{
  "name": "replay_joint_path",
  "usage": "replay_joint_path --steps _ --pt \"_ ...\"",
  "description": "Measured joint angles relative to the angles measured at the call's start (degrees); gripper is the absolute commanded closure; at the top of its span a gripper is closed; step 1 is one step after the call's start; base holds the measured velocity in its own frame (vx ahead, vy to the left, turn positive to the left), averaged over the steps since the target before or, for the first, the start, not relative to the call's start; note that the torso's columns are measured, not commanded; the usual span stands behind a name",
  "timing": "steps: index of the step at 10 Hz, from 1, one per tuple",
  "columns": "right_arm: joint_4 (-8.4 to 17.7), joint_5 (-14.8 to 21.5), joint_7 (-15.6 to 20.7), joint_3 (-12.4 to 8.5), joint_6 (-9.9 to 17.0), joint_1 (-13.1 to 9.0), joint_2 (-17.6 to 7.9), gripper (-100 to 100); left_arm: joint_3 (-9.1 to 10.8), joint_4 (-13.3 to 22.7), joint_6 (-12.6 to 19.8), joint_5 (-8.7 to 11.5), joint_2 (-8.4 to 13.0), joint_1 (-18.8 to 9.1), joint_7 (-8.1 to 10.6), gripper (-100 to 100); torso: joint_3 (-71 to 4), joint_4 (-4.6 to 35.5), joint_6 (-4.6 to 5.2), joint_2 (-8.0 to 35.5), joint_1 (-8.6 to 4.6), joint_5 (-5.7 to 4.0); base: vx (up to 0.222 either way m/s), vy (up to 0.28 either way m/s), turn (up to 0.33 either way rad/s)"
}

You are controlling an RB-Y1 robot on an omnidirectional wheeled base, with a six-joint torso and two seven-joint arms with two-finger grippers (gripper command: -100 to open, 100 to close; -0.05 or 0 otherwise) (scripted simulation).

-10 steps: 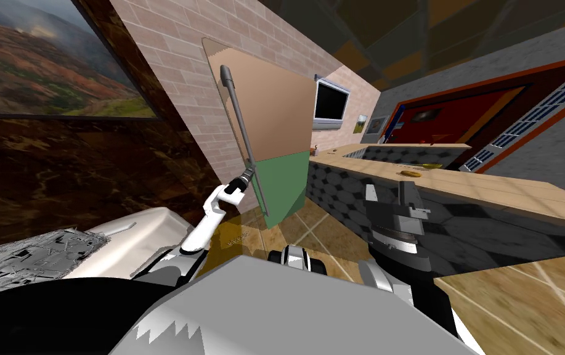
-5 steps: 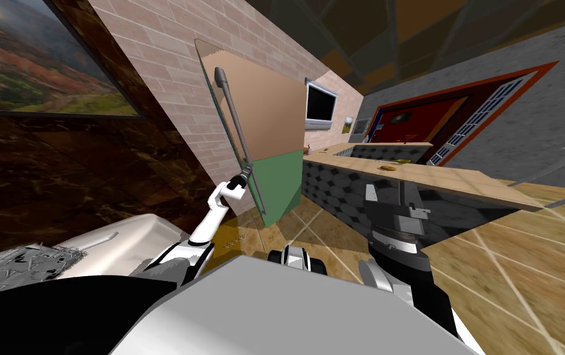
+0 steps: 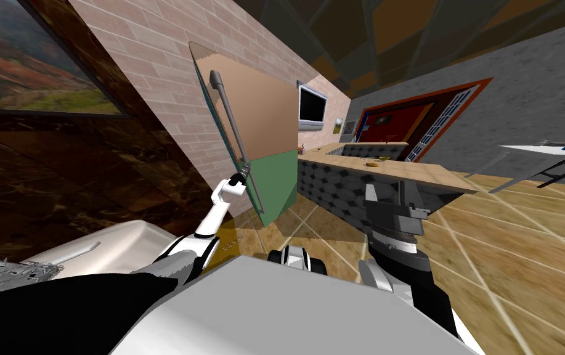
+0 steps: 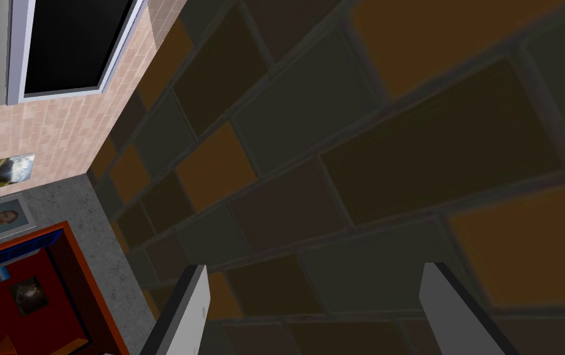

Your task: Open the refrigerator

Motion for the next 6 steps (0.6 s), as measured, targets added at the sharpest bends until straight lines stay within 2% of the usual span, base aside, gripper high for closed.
replay_joint_path --steps 2,4,5,6 --pt "0.0 0.0 0.0 0.0 0.0 0.0 0.0 0 0.77 3.5 -0.2 -1.3 -0.9 -2.3 -0.4 -100 -0.1 0.1 0.07 -0.1 -0.07 -0.08 -0.113 0.033 -0.201" --pt "0.0 0.0 0.0 0.0 0.0 0.0 0.0 0 1.68 6.8 -0.6 -2.5 -1.6 -4.4 -0.79 -100 -0.1 0.0 0.09 -0.1 -0.14 -0.1 -0.083 0.017 -0.093" --pt "0.0 0.0 0.0 0.0 0.0 0.0 0.0 0 1.73 7.9 -0.8 -2.7 -1.7 -4.8 -0.84 -100 -0.1 -0.1 -0.13 -0.2 -0.07 0.0 -0.09 -0.002 -0.227" --pt "0.0 0.0 0.0 0.0 0.0 0.0 0.0 0 2.23 9.5 -1.1 -3.4 -2.2 -6.1 -1.02 -100 -0.1 0.0 0.08 -0.1 -0.04 -0.04 -0.1 -0.001 -0.127"
